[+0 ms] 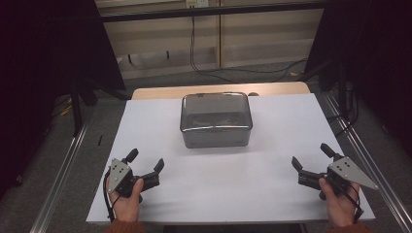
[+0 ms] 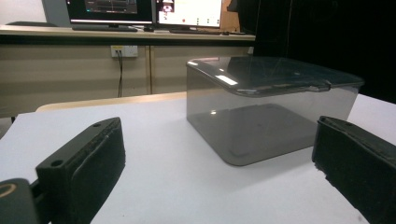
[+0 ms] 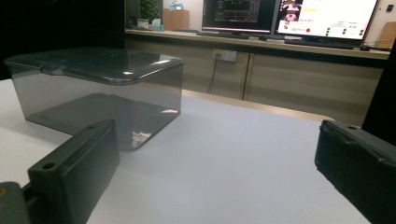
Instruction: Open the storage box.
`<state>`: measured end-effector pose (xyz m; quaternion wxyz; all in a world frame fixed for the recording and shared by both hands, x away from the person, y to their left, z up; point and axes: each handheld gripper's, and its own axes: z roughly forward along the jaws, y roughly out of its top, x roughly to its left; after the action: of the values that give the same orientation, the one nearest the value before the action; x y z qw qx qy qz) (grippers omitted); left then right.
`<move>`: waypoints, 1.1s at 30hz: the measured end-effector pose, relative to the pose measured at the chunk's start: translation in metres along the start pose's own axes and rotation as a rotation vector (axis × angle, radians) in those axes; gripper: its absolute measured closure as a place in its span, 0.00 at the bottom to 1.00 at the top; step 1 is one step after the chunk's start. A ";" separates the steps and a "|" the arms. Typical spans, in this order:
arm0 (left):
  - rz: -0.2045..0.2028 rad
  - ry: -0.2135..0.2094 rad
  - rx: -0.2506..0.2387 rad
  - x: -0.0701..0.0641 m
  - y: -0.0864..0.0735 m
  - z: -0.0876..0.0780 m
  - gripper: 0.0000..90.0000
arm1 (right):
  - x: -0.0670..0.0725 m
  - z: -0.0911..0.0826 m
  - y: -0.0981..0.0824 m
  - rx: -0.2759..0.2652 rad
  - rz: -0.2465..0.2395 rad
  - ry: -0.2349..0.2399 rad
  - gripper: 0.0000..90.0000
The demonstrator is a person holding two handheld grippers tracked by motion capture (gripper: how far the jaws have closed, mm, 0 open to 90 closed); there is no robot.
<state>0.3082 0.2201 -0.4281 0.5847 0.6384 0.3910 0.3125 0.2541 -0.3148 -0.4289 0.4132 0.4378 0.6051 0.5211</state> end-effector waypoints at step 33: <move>-0.027 -0.033 0.039 -0.009 -0.003 0.002 0.04 | 0.028 0.025 0.000 0.048 0.014 0.120 0.00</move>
<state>0.3049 0.2115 -0.4308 0.5829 0.6493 0.3958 0.2863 0.2705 -0.2810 -0.4331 0.3621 0.4196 0.6380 0.5346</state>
